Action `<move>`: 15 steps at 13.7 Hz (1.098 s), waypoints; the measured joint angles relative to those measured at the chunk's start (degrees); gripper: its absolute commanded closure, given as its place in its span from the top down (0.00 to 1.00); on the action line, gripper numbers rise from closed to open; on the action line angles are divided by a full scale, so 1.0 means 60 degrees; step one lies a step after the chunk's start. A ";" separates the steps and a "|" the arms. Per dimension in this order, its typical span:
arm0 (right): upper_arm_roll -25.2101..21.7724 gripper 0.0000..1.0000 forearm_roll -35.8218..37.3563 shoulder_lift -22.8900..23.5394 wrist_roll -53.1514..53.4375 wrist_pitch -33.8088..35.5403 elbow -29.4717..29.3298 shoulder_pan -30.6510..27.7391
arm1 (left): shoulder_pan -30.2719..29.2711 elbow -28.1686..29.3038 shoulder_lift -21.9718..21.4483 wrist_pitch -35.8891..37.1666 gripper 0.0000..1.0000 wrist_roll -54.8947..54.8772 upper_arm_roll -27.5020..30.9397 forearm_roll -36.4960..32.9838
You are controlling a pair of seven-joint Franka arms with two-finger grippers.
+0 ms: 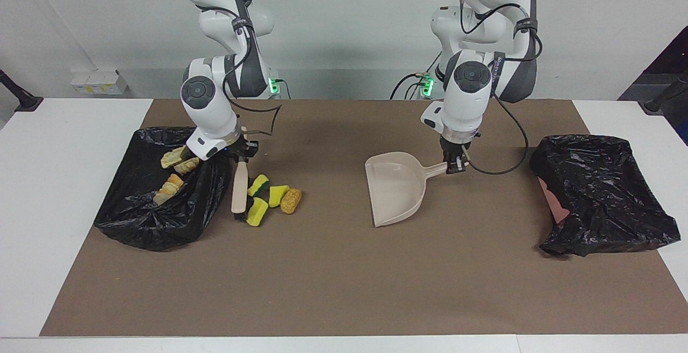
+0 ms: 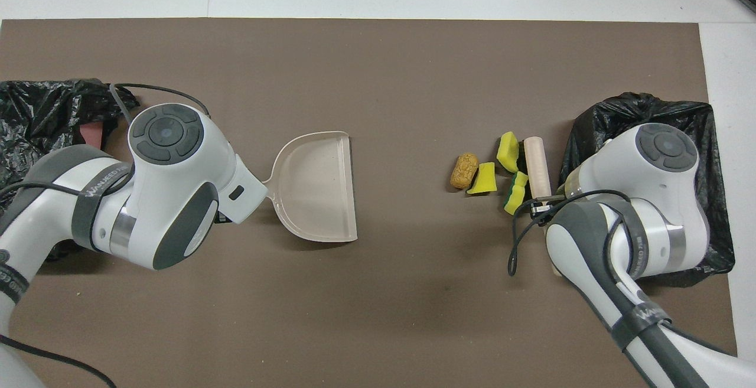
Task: Sweep and dump trash in bin
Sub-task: 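Sweep the yellow sponges and bread chunk into the dustpan with the right gripper's brush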
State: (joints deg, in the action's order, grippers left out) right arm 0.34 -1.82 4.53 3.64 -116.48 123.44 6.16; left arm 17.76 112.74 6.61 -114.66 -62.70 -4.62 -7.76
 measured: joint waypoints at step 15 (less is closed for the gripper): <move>0.0149 0.00 -0.1568 0.1085 0.2441 -0.0499 -0.0991 0.3032 | 0.0135 0.0340 -0.0016 -0.0003 0.00 0.0819 -0.0054 -0.0209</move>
State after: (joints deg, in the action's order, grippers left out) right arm 1.24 -11.22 11.04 18.29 -119.47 117.49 24.35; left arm 18.57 114.78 6.52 -114.67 -57.79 -4.95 -9.01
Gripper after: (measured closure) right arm 0.749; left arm 0.683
